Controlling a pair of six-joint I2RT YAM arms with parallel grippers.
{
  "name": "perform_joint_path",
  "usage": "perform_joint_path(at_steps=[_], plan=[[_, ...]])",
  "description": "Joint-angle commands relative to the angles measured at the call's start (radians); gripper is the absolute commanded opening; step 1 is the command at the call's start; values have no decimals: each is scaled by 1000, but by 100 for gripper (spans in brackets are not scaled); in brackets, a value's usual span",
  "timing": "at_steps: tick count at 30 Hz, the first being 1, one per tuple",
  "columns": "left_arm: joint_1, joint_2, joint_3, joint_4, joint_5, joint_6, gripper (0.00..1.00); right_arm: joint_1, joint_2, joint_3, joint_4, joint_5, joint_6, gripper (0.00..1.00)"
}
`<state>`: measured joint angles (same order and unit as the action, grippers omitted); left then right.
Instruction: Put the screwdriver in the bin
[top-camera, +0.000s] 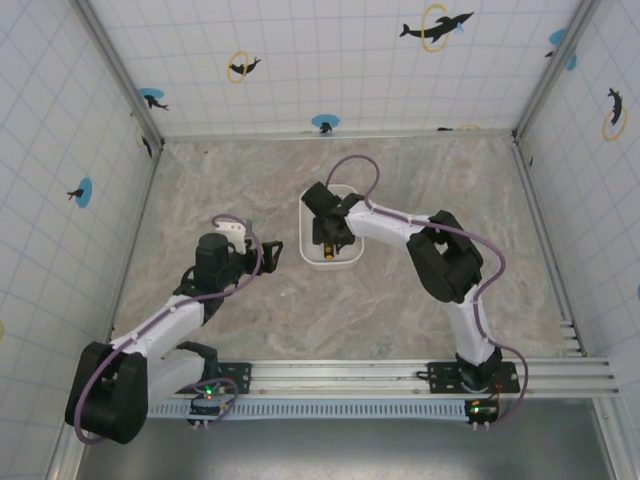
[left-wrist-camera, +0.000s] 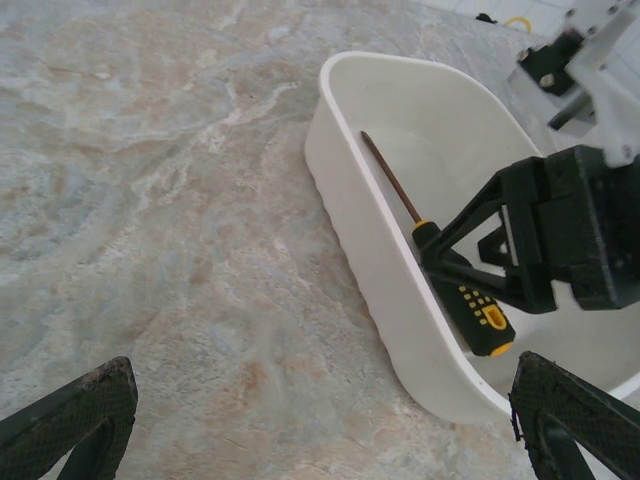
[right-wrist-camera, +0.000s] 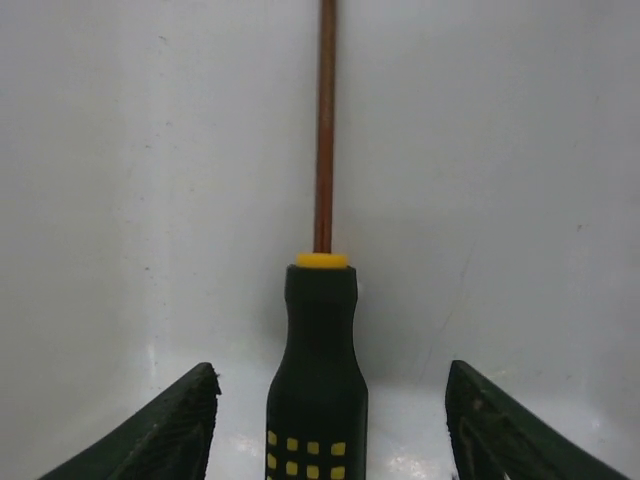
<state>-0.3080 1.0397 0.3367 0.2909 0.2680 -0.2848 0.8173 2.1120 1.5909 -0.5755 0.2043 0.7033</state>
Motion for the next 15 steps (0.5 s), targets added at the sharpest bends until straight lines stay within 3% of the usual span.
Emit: perform_joint_path(at_steps=[1, 9, 15], plan=[[-5, -18, 57, -38, -79, 40, 98, 1, -86, 64, -92, 44, -77, 68], [-5, -44, 159, -56, -286, 119, 98, -31, -317, 62, -156, 0, -352, 76], [13, -45, 145, 72, -518, 276, 97, -160, -613, -189, 9, 144, -560, 78]])
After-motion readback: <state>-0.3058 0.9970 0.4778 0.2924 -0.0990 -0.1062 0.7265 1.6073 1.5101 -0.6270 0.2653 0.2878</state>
